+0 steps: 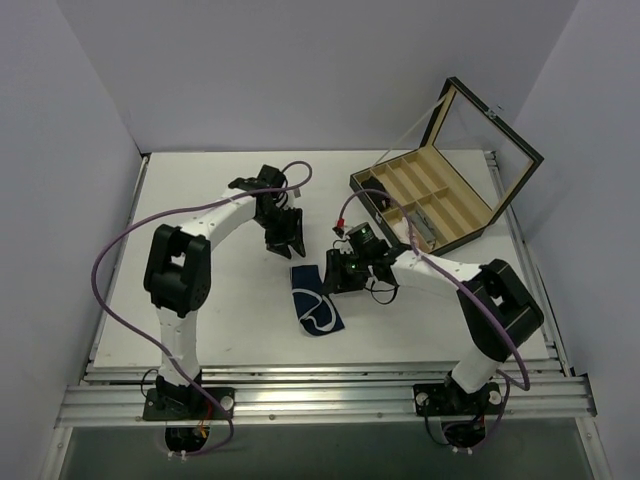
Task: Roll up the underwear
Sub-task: Fold the underwear
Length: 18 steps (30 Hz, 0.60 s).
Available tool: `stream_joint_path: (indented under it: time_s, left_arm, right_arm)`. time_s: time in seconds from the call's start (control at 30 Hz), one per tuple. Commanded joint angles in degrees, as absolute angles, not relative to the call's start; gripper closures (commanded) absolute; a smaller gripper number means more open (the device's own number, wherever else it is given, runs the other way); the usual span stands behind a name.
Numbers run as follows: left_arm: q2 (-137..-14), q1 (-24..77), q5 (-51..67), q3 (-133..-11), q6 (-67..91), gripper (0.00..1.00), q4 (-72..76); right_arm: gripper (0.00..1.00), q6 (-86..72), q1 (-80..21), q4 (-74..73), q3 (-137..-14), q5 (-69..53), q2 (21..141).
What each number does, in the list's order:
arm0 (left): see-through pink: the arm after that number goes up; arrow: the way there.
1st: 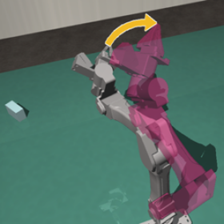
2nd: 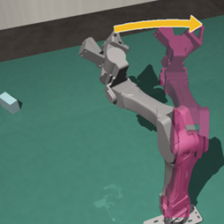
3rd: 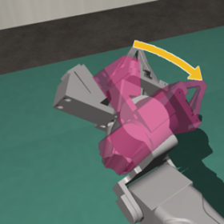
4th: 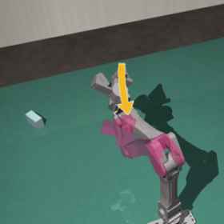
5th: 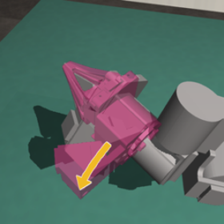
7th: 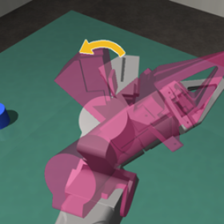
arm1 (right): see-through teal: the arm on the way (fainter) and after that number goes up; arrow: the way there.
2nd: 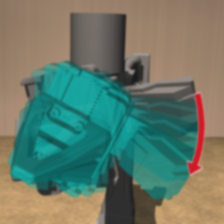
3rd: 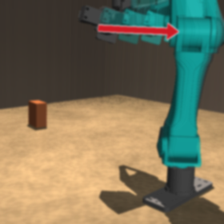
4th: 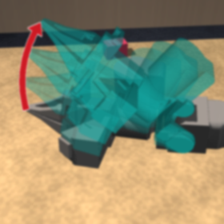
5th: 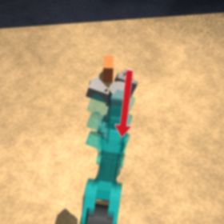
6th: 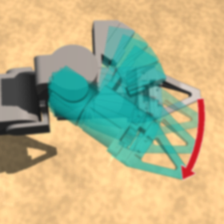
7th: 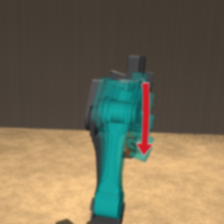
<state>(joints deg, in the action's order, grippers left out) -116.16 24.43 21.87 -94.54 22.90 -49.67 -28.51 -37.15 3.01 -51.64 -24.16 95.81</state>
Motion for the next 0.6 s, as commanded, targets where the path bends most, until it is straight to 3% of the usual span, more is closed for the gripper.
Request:
stream_joint_path:
  time_s: [0.0, 0.57]
  left_arm:
    - [-117.9, 25.6, 25.8, -98.1, 19.4, 0.47, -51.9]
    - [-122.8, 27.9, 24.9, -102.0, 13.8, 0.46, -52.0]
  right_arm:
    - [0.63, -29.8, -37.9, 0.6, -53.3, -22.2, 90.9]
    - [0.72, -34.6, -41.3, 3.5, -42.8, -18.1, 85.4]
